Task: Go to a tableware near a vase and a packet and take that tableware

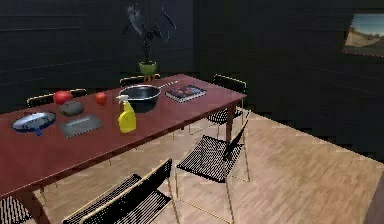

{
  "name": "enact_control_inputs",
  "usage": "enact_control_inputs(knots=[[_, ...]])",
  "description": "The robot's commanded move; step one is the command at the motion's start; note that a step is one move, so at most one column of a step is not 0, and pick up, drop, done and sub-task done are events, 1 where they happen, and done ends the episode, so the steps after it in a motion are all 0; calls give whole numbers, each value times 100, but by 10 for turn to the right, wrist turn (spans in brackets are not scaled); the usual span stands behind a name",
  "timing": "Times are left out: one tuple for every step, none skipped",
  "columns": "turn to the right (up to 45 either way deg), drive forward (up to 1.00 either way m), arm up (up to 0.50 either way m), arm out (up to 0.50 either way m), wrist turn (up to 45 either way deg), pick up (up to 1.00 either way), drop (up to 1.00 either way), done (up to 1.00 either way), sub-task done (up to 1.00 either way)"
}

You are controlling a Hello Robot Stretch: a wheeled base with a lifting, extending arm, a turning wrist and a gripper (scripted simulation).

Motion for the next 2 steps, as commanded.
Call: enact_control_inputs(knots=[[0, 20, 0, 0, 0, 0, 0, 0, 0], [450, 0, 0, 0, 0, 0, 0, 0, 0]])
